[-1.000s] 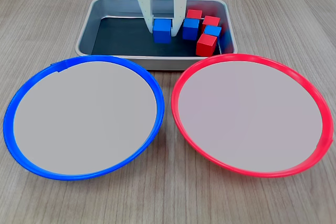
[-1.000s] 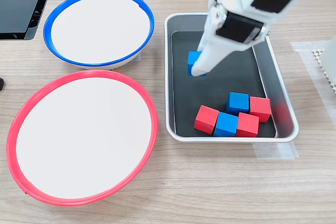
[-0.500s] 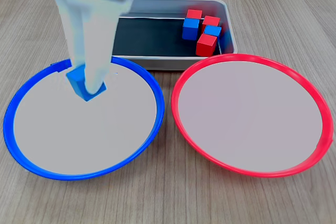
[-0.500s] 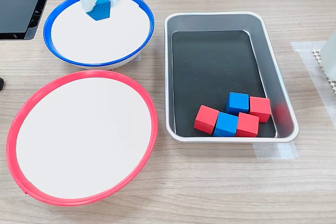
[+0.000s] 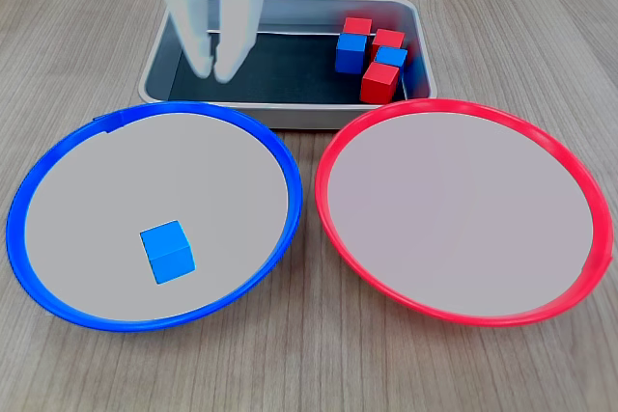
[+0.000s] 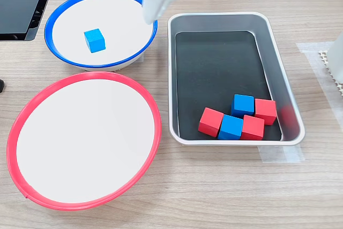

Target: Move six blocks from tray to matching dishes

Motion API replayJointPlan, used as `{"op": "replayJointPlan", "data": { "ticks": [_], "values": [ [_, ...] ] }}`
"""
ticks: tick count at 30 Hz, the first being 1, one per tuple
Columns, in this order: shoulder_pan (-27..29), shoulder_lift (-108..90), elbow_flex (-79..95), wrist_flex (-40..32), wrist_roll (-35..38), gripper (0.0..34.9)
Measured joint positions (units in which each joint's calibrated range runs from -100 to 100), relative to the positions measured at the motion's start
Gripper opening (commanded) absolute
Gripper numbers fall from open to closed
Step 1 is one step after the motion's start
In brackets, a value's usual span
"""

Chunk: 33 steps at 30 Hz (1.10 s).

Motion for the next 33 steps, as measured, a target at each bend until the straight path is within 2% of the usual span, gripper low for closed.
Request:
{"op": "replayJointPlan", "data": {
  "ticks": [1, 2, 3, 5, 6, 8, 11, 15, 20, 30, 31, 32, 33],
  "values": [
    [-0.97, -3.75, 3.45, 1.63, 0.54, 2.2],
    [-2.21, -7.33, 6.99, 2.45, 0.73, 5.7],
    [-5.58, -13.90, 14.43, 2.85, 0.44, 10.7],
    [-8.32, -17.39, 18.97, 2.85, 0.10, 17.6],
    [-9.91, -19.35, 22.05, 2.85, -0.93, 19.6],
    [-12.65, -21.65, 26.77, 2.85, -2.74, 20.4],
    [-18.14, -22.25, 30.67, 2.04, -5.32, 20.4],
    [-21.68, -19.78, 30.85, -1.06, -7.52, 19.6],
    [-22.65, -15.52, 30.76, -3.43, -8.21, 16.9],
    [-22.74, -9.29, 30.67, -8.56, -8.01, 14.7],
    [-22.74, -8.18, 30.67, -9.46, -8.01, 13.3],
    [-22.74, -7.84, 30.67, -9.62, -8.01, 10.4],
    [-22.74, -7.59, 30.67, -9.87, -8.01, 5.8]
  ]
}}
